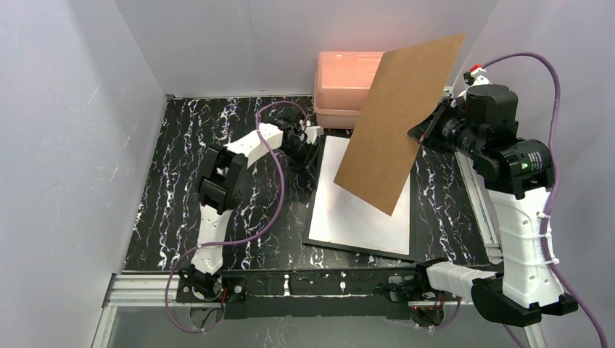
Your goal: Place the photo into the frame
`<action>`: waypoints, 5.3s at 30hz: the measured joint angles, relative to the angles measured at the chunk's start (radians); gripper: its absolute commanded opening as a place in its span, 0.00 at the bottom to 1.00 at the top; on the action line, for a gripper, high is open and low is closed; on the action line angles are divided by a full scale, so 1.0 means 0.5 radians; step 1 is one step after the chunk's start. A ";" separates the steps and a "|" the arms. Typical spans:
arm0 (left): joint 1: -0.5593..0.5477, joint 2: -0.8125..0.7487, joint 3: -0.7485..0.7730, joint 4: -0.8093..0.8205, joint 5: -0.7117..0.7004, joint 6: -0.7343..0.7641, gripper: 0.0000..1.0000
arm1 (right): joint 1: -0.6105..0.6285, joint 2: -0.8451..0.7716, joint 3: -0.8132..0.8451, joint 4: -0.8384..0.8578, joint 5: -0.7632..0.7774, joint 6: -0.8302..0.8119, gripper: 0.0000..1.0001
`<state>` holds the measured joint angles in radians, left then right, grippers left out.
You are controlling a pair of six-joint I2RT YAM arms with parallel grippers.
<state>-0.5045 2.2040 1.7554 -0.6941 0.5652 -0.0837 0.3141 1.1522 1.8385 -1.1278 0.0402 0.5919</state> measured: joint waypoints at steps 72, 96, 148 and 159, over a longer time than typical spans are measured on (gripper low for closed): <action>0.968 -0.652 -1.041 0.082 -0.307 -0.044 0.05 | 0.066 0.044 -0.992 0.971 -0.775 0.352 0.01; 1.366 -1.086 -0.655 -0.441 -0.050 0.362 0.48 | 0.414 0.396 -1.286 1.537 -0.951 0.573 0.01; 1.369 -1.086 -0.919 -0.486 -0.080 0.623 0.43 | 0.690 0.437 -1.633 1.920 -0.709 0.713 0.01; 1.369 -1.086 -0.946 -0.457 -0.080 0.623 0.43 | 0.695 0.437 -1.633 1.917 -0.661 0.694 0.01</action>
<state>0.1799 1.6611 1.2823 -0.9226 0.5251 0.2279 0.6617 1.3708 1.0222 -0.1692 -0.2901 0.9386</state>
